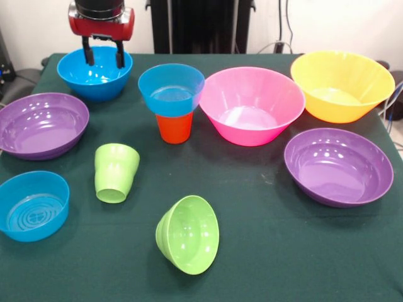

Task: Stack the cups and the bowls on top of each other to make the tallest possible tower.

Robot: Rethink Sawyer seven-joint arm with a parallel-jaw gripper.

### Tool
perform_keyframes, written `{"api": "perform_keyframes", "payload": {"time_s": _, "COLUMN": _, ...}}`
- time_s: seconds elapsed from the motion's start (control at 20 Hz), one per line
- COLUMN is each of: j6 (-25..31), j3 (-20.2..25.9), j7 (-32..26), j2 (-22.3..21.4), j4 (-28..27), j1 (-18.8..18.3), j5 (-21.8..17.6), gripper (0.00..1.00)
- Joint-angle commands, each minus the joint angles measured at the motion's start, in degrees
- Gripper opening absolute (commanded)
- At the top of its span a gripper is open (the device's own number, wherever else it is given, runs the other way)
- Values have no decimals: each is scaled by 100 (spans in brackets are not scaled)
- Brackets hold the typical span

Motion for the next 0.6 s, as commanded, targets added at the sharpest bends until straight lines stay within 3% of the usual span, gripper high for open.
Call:
{"api": "perform_keyframes", "payload": {"time_s": 0.05, "j6": -839, "j3": 197, "j7": -168, "j2": 426, "j4": 649, "j1": -112, "j5": -576, "gripper": 100}}
{"api": "perform_keyframes", "payload": {"time_s": 0.6, "j6": -1706, "j3": -101, "j7": 204, "j2": 572, "j4": 997, "j1": -59, "j5": -916, "gripper": 100}}
